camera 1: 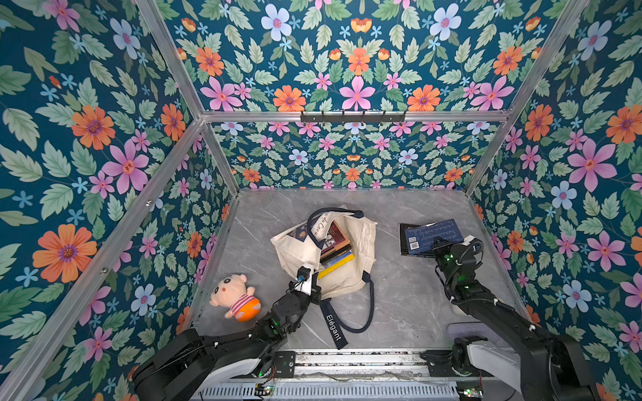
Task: Take out the books from the canvas bag
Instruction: Place the book on the book.
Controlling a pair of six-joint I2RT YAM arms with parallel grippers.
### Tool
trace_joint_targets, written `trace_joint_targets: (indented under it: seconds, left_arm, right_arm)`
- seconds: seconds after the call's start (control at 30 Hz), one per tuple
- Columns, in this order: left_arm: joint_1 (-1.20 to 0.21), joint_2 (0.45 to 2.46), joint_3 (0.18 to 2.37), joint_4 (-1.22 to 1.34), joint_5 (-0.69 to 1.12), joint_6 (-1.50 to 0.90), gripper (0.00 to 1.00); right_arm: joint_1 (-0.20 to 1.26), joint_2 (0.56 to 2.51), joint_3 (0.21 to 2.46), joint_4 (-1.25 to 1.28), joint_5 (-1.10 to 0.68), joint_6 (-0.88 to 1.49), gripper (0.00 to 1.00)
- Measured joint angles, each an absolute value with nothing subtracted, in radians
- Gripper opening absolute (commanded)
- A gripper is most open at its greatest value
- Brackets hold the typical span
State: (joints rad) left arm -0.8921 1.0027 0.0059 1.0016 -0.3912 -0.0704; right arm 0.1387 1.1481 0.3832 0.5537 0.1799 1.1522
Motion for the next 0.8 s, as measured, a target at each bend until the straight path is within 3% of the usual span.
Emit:
trace_joint_targets:
  seconds: [0.37, 0.63, 0.8]
  left_arm:
    - [-0.902, 0.985, 0.006, 1.036, -0.351, -0.043, 0.00]
    - [-0.911, 0.989, 0.006, 1.038, -0.341, -0.024, 0.00]
    - [-0.915, 0.989, 0.006, 1.039, -0.339, -0.020, 0.00]
  right_arm:
    - [0.130, 1.509, 0.427, 0.717, 0.243, 1.254, 0.00]
    - [0.118, 1.642, 0.467, 0.755, 0.236, 1.332, 0.00]
    - [0.102, 1.647, 0.510, 0.712, 0.217, 1.357, 0.17]
